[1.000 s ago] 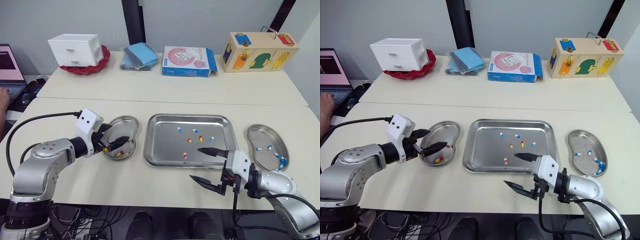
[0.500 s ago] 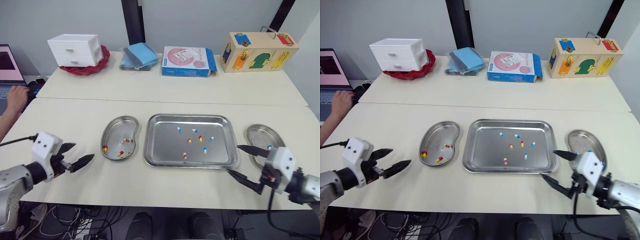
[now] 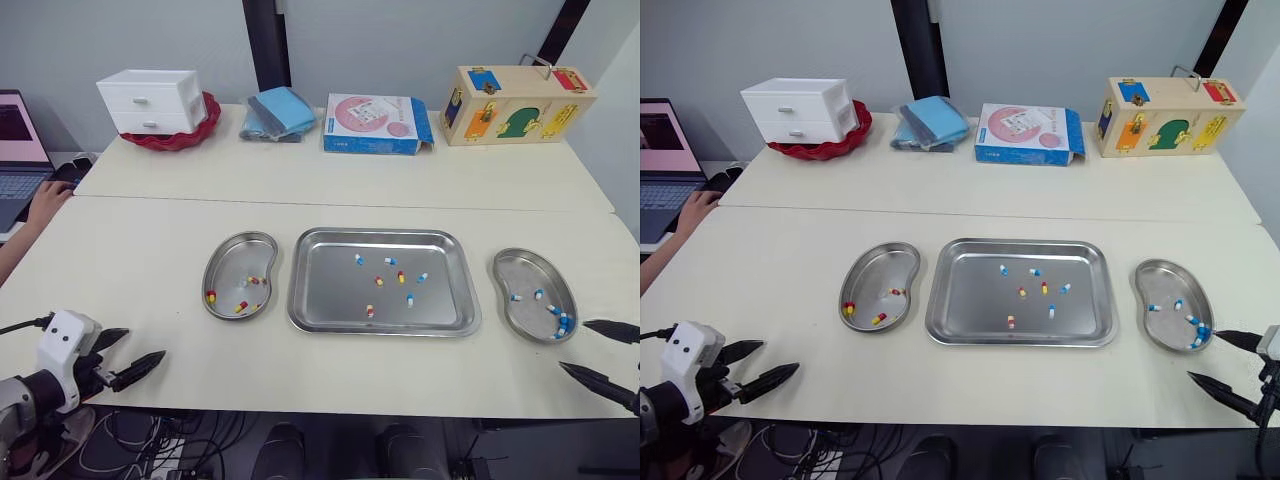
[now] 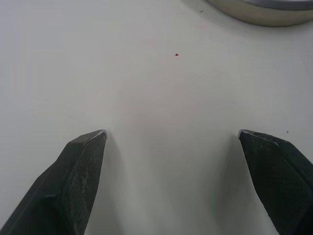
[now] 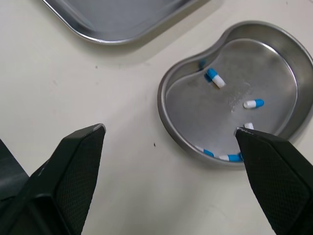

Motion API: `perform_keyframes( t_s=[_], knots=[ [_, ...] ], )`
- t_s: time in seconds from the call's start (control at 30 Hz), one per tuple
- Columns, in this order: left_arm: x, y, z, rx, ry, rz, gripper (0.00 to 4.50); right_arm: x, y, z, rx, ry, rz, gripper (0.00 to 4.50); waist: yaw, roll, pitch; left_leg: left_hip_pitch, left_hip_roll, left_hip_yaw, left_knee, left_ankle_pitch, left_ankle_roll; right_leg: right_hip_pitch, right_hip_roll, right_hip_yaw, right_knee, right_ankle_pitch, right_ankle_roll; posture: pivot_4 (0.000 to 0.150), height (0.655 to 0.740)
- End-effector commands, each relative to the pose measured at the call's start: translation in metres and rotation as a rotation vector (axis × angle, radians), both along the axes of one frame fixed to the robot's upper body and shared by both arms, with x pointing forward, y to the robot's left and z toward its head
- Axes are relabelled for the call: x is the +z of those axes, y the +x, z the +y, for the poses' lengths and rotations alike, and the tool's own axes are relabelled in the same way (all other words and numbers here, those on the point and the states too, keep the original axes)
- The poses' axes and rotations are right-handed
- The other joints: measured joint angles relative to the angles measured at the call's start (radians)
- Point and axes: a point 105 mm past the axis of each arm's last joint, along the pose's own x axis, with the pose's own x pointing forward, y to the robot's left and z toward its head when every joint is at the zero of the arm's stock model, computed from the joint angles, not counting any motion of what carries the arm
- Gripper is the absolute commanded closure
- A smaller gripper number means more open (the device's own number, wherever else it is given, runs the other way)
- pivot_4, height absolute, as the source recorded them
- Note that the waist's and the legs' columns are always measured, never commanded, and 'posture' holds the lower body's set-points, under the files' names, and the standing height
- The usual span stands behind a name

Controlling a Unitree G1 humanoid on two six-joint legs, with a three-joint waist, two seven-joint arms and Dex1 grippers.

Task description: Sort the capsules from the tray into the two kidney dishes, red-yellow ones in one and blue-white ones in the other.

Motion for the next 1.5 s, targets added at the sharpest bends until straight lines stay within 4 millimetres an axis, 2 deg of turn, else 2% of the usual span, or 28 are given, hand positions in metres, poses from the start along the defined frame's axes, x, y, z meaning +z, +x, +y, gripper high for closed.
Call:
perform_keyframes(
  t_s=[0.03,0.4,1.13,1.3,1.5],
  knots=[
    [0.009,0.0,-0.002,-0.015,0.01,-0.041,0.04,0.008,-0.001,-0.007,-0.008,-0.03,-0.022,0.0,0.0,0.0,0.0,0.0,0.0,0.0,0.0,0.0,0.0,0.0,0.0,0.0,0.0,0.0,0.0,0.15,0.74],
    [0.006,0.002,-0.005,-0.018,-0.001,-0.05,0.04,0.007,0.001,-0.009,-0.013,-0.065,-0.033,0.0,0.0,0.0,0.0,0.0,0.0,0.0,0.0,0.0,0.0,0.0,0.0,0.0,0.0,0.0,0.0,0.15,0.74],
    [0.012,-0.004,-0.023,-0.142,-0.048,-0.046,0.04,0.008,0.009,0.003,0.034,-0.058,-0.057,0.0,0.0,0.0,0.0,0.0,0.0,0.0,0.0,0.0,0.0,0.0,0.0,0.0,0.0,0.0,0.0,0.15,0.74],
    [0.014,-0.014,-0.05,-0.278,-0.117,-0.008,0.04,0.006,0.006,0.006,0.033,-0.054,-0.056,0.0,0.0,0.0,0.0,0.0,0.0,0.0,0.0,0.0,0.0,0.0,0.0,0.0,0.0,0.0,0.0,0.15,0.74],
    [0.022,-0.022,-0.11,-0.564,-0.198,-0.11,0.04,0.002,-0.002,0.007,0.04,-0.069,-0.039,0.0,0.002,0.001,0.0,0.0,0.0,0.0,0.0,0.0,0.0,0.001,0.0,0.0,0.0,0.0,0.0,0.15,0.74]
  ],
)
